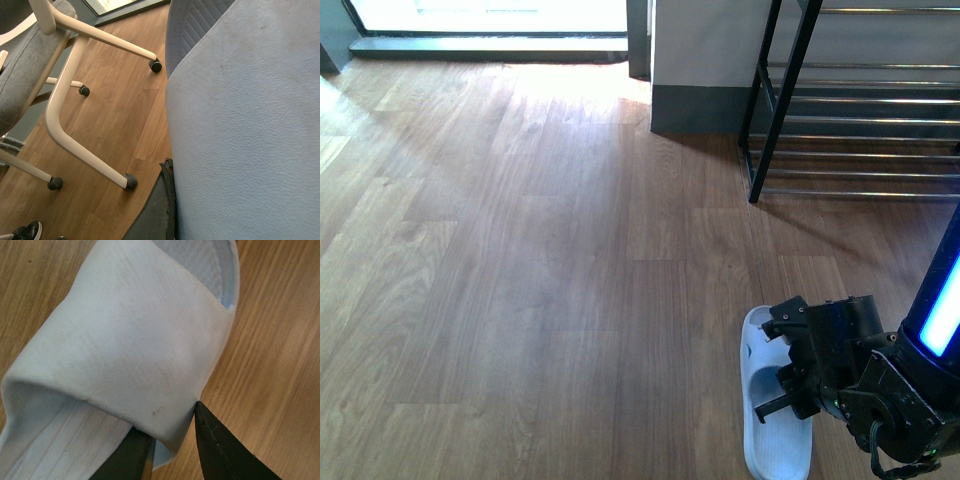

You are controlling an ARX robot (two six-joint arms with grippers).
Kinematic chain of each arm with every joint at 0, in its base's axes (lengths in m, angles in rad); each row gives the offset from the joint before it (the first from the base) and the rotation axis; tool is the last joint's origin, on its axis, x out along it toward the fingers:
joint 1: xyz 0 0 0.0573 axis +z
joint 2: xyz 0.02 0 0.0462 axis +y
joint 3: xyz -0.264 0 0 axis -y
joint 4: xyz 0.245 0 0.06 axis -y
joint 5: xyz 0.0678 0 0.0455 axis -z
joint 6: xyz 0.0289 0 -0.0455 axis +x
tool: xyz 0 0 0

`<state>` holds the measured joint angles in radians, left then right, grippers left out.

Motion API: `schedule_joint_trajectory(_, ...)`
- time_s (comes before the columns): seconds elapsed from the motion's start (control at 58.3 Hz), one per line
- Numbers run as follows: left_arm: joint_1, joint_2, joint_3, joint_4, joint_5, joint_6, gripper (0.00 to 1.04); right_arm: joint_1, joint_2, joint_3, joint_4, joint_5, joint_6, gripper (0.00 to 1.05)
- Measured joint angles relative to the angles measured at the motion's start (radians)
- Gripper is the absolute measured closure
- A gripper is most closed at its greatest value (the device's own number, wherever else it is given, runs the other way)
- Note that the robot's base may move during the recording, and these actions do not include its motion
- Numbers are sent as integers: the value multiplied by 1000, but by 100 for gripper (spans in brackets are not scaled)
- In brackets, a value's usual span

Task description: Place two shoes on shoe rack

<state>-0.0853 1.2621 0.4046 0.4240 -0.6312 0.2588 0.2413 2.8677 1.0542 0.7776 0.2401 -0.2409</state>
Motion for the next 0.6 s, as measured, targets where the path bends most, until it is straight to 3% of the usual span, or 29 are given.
schedule_joint_trajectory(0.154,0,0,0,0,0,0,103,2,0,-8,35,58,-10,103)
schedule_joint_trajectory(0.378,0,0,0,0,0,0,103,5,-25,-63,110,107,-16,103)
schedule_joint_trajectory(0.601,0,0,0,0,0,0,103,-74,-458,-307,196,-45,-46,103)
